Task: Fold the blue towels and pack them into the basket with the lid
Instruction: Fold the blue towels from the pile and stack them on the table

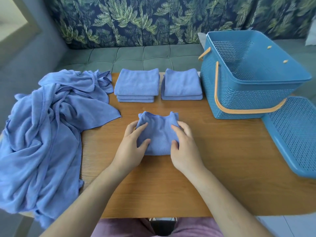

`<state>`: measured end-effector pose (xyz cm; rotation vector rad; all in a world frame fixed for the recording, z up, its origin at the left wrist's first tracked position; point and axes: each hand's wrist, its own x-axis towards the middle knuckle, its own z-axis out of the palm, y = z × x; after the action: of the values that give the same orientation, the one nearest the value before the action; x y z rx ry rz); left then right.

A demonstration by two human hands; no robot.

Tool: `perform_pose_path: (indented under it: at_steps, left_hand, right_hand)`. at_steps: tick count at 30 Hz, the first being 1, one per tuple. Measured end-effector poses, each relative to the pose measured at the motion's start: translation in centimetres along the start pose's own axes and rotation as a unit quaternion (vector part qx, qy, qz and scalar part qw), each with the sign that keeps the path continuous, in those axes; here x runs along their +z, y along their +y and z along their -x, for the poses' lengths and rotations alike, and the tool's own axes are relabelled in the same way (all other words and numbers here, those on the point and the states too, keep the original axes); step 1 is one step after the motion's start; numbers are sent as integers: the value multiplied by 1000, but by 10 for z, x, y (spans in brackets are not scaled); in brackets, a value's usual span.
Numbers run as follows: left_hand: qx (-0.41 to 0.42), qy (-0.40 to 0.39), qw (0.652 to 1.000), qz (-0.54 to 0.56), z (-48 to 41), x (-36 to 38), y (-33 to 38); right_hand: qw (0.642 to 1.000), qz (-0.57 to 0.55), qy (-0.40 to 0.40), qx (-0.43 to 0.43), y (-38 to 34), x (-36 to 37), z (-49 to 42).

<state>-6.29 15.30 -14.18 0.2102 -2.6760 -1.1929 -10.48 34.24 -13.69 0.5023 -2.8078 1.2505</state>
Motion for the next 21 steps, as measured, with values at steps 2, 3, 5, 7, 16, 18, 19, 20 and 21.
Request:
perform_pose_path:
  at_steps: [2, 3, 5, 7, 16, 18, 19, 20, 21]
  left_hand:
    - [5, 6, 1000, 16, -5, -2, 6]
    - [9, 9, 1000, 28, -8, -2, 10]
    - [21, 11, 998, 51, -21, -5, 22]
    - [34, 16, 998, 57, -46, -9, 37]
    - [7, -46, 999, -28, -228, 2, 86]
    - [-1, -78, 994, -78, -251, 17, 75]
    - [0, -95, 990, -107, -259, 26, 69]
    - [2, -101, 985, -140, -265, 34, 62]
    - [10, -93, 981, -169, -270, 40, 58]
  right_hand:
    - [1000, -20, 17, -1, -2, -5, -3]
    - [999, -20, 28, -4, -3, -8, -7]
    - [999, -2, 47, -16, -6, -18, -21]
    - [996, 41, 67, -39, -10, -31, -45]
    - [965, 257, 57, -10, -14, -74, -210]
    - [962, 270, 45, 20, 2, -63, -233]
    - [958, 284, 33, 40, 11, -59, -239]
    - [951, 303, 22, 61, 19, -54, -244]
    - [943, 325, 17, 71, 25, -50, -247]
